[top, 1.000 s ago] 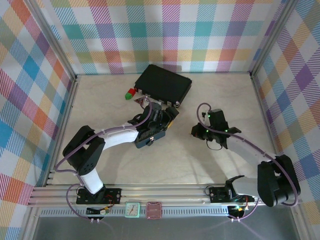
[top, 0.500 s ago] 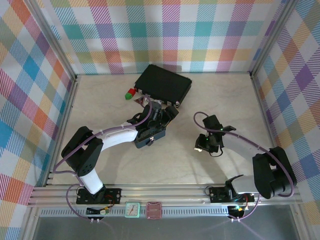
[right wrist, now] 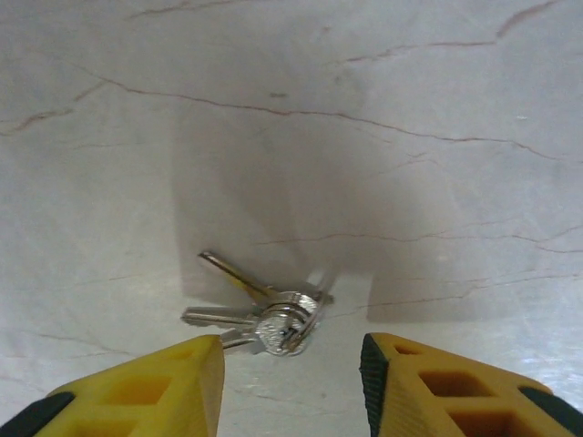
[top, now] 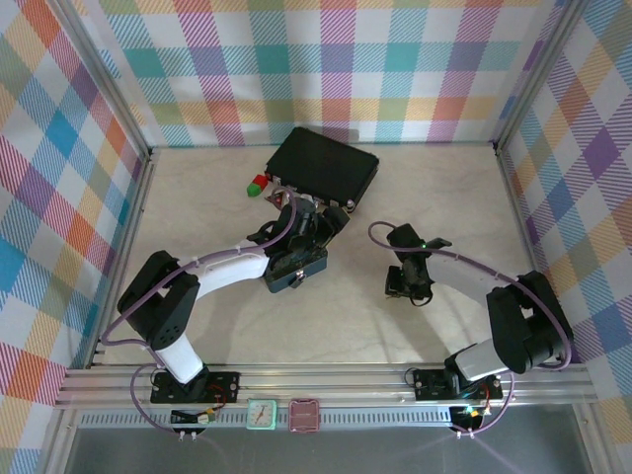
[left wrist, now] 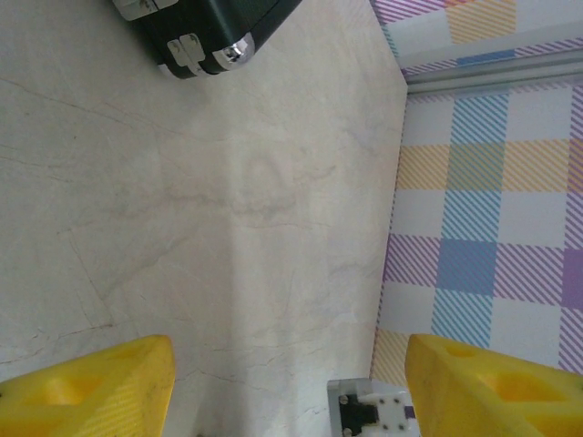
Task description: Unlock the padlock with the key
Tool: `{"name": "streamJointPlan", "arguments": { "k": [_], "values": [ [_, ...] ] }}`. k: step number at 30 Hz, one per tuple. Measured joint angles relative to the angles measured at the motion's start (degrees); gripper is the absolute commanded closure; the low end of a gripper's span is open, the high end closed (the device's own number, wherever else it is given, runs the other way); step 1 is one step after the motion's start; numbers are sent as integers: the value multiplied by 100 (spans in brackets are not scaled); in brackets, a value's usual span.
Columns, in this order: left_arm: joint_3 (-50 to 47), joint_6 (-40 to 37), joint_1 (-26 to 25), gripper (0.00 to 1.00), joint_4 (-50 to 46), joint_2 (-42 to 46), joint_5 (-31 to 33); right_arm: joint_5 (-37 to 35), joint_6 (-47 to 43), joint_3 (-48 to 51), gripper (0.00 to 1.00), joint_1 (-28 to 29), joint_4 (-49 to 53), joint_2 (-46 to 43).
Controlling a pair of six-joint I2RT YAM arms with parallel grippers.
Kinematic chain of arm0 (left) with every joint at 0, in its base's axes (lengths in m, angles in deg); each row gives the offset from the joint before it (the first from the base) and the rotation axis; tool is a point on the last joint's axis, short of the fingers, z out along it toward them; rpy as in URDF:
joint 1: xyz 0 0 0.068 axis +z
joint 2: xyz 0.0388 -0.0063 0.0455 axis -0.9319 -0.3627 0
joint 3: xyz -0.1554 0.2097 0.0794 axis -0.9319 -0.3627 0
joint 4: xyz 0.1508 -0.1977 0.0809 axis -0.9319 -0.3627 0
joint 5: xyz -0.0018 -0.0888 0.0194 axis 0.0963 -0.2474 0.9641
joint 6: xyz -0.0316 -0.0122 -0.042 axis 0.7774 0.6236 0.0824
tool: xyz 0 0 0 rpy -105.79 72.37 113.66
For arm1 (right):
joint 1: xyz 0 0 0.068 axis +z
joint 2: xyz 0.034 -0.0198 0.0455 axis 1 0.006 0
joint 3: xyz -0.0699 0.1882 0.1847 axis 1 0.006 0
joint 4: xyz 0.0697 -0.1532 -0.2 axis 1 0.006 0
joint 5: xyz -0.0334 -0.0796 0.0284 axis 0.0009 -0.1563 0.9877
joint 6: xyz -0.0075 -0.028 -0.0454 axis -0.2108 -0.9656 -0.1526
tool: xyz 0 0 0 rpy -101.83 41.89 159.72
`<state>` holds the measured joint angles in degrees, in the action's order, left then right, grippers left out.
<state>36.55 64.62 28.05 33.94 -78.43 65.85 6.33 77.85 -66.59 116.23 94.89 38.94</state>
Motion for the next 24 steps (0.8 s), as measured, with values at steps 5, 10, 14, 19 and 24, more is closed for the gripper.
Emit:
{"name": "streamJointPlan", "arguments": {
  "k": [5, 10, 14, 19, 24],
  "values": [
    [0, 0, 15, 32, 2, 48, 20, -28, 96, -2, 61, 2, -7, 164],
    [0, 0, 66, 32, 0, 52, 22, -22, 286, 0, 63, 15, -70, 275],
    [-2, 2, 90, 32, 0, 52, 22, 17, 415, -11, 69, 46, -166, 315],
    [-46, 2, 120, 32, 2, 55, 22, -31, 573, -15, 61, 46, -210, 240],
    [-68, 2, 155, 32, 2, 59, 22, -138, 649, -24, 60, 46, -175, -131]
  ]
}}
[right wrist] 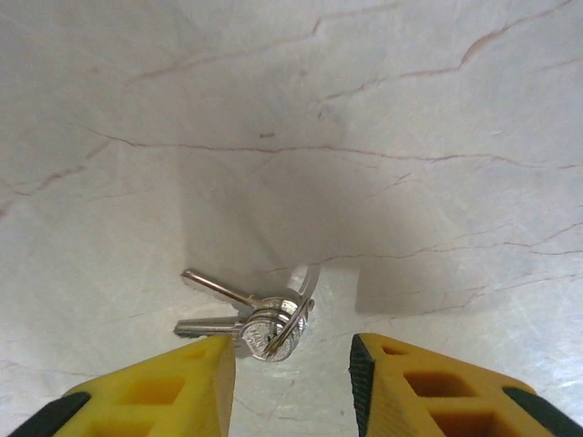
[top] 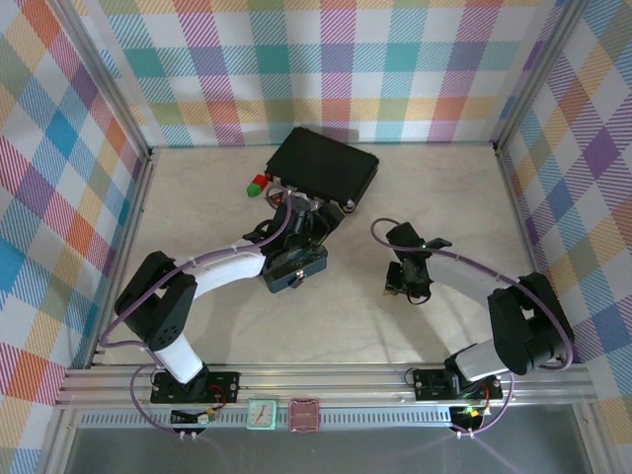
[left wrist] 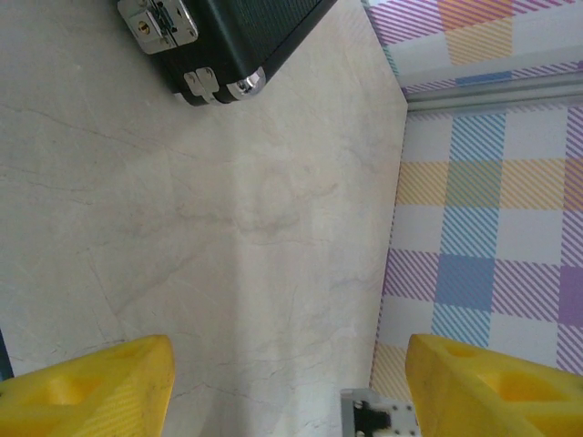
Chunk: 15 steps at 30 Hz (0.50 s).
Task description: Unlock the padlock with the key
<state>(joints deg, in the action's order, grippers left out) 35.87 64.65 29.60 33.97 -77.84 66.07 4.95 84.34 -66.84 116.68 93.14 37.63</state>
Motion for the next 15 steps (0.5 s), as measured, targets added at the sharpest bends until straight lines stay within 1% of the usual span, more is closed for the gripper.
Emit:
{"name": "streamJointPlan", "arguments": {
  "k": [4, 11, 13, 15],
  "values": [
    [0, 4, 24, 32, 2, 0, -4, 7, 66, -13, 60, 2, -37, 15],
    [-44, 4, 39, 32, 7, 17, -7, 2, 195, -13, 60, 79, -225, 494],
    [-76, 4, 46, 32, 7, 28, -4, -22, 243, -35, 62, 98, -216, 533],
    [-90, 4, 63, 32, 4, 31, -4, -63, 262, -39, 67, 116, -201, 553]
  ]
}}
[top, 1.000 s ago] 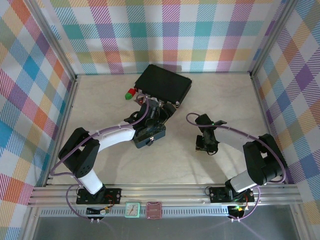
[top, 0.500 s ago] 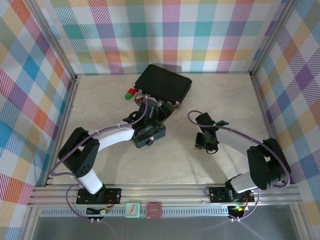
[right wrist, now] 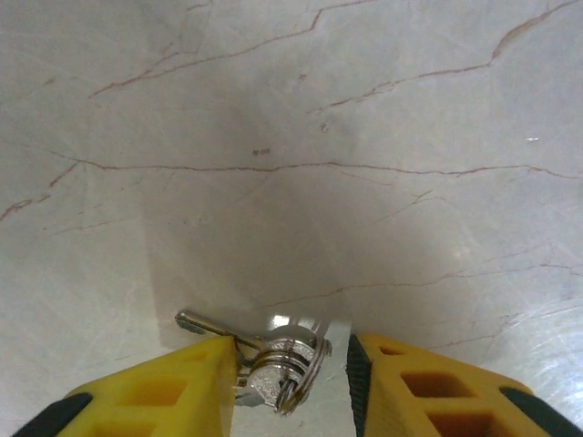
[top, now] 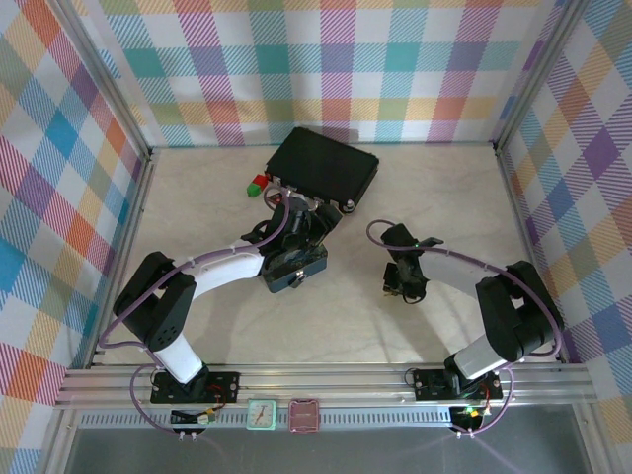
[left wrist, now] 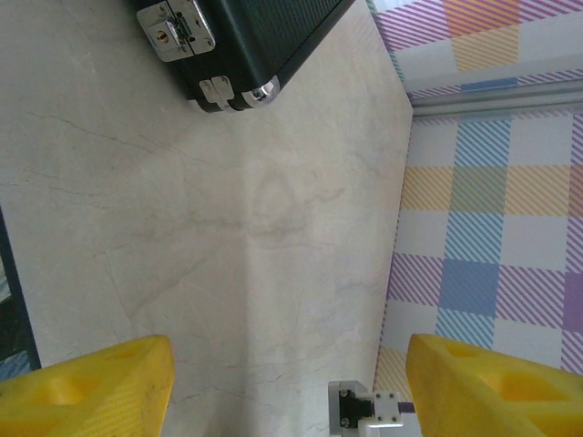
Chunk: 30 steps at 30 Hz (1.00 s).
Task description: Unlock the padlock with the key
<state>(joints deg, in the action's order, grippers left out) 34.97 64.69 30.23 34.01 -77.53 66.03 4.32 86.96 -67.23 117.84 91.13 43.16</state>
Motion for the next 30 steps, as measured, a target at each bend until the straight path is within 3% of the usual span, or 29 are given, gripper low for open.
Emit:
{"name": "streamJointPlan", "arguments": {
  "k": [5, 8, 16, 30],
  "values": [
    [-28, 2, 31, 32, 2, 31, 0, -118, 103, -13, 91, 26, 11, -4],
    [-28, 2, 42, 32, 9, 31, 0, -101, 151, -15, 99, 44, -162, -39],
    [-33, 0, 46, 32, 15, 31, -4, 308, -33, 160, 100, -72, -507, -299],
    [-72, -35, -68, 37, 802, -59, -457, 1722, 160, 227, 100, -1073, -1145, -1453]
  ]
}}
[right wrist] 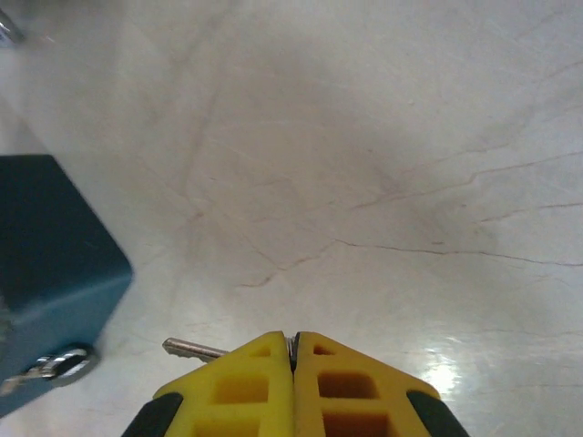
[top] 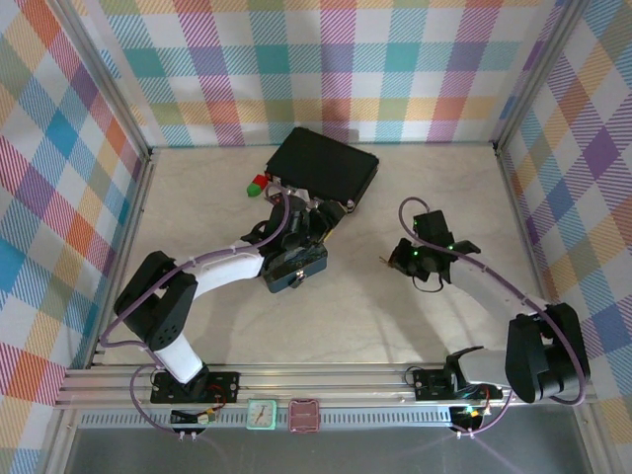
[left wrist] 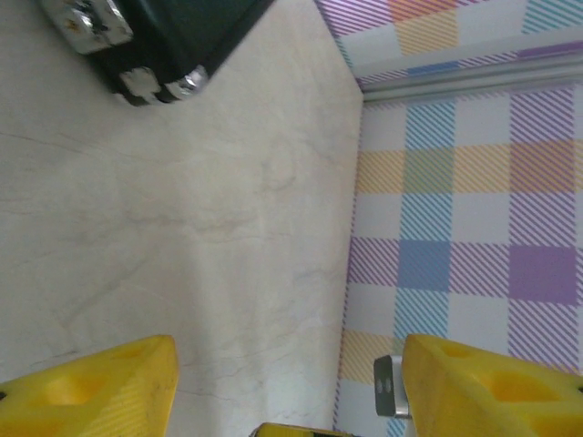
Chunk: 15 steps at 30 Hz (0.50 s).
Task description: Unlock the padlock with the key
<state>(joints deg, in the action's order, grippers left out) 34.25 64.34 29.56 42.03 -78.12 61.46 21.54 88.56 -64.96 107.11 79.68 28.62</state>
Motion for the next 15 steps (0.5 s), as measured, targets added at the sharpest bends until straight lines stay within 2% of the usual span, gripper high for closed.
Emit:
{"name": "streamJointPlan", "arguments": {
  "k": [9, 15],
  "values": [
    [173, -66, -321, 43, 219, -153, -299, 1150, 216, -7, 100, -433, -949, -68],
    [437, -203, -422, 55, 50, -153, -254, 1231, 332, -66, 100, -476, -1110, 26]
  ]
}}
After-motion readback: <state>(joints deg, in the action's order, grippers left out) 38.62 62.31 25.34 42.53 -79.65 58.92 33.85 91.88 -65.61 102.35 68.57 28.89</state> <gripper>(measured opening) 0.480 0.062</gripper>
